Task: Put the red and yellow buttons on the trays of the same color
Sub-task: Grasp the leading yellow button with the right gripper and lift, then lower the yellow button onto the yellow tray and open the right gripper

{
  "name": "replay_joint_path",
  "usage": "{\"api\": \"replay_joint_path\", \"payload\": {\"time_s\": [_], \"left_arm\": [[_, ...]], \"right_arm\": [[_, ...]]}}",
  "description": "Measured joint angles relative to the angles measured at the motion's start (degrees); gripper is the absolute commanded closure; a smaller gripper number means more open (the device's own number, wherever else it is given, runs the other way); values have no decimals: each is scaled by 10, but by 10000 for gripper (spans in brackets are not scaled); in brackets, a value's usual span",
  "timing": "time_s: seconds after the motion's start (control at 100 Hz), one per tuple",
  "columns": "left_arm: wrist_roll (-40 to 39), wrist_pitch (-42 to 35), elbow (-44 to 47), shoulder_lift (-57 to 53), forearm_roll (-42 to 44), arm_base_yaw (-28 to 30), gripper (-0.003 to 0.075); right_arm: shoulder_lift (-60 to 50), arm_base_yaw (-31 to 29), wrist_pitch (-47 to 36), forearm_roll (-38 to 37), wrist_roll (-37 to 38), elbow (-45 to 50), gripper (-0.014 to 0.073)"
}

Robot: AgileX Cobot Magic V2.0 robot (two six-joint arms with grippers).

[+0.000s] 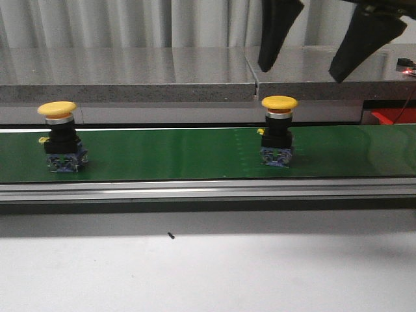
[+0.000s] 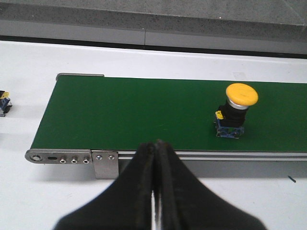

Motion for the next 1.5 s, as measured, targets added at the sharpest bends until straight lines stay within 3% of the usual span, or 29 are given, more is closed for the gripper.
{"api": "replay_joint_path", "payload": {"time_s": [0.35, 0.42, 0.61, 0.75, 1.12, 1.31, 1.5], "left_arm": [[0, 0, 0, 0, 0, 0, 741], [0, 0, 0, 0, 0, 0, 741], [0, 0, 0, 0, 0, 0, 741], [0, 0, 0, 0, 0, 0, 741], [0, 0, 0, 0, 0, 0, 741], [0, 0, 0, 0, 0, 0, 741], [0, 0, 0, 0, 0, 0, 741]], "right_arm": [[76, 1, -25, -42, 3, -4, -13], [84, 1, -31, -46, 3, -4, 57], [90, 1, -34, -52, 3, -4, 350], [90, 1, -36, -55, 4, -5, 436], [12, -20, -36, -72, 5, 2, 439], [-67, -83, -31, -85, 5, 48, 439], [-144, -183, -29, -100, 5, 107, 439]]}}
